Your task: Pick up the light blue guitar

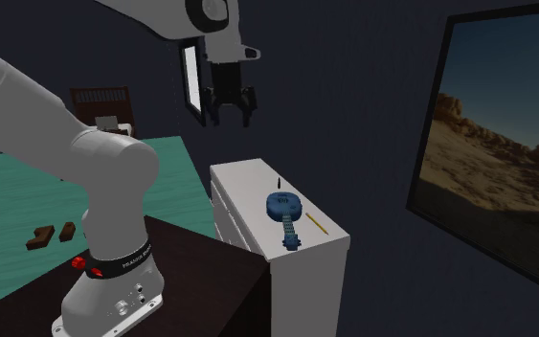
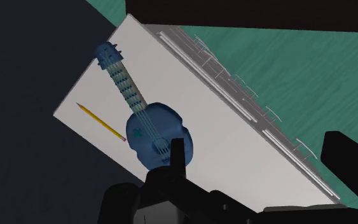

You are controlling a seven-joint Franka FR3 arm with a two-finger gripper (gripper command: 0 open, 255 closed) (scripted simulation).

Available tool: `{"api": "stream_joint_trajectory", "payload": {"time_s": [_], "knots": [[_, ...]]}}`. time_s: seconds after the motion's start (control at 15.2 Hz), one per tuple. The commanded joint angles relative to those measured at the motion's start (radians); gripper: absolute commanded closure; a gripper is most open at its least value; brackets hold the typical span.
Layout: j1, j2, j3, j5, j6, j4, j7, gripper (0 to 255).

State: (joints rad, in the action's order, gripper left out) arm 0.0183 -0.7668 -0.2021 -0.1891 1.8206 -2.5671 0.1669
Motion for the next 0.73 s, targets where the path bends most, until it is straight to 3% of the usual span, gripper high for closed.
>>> {"api": "stream_joint_trajectory", "payload": {"time_s": [0.0,0.66], "knots": [[-0.001,0.016,-0.038,-0.025,0.073,-0.047,0.053,0],[0.010,0.275,-0.268,-0.119,0.472,-0.146,0.339,0]]}}
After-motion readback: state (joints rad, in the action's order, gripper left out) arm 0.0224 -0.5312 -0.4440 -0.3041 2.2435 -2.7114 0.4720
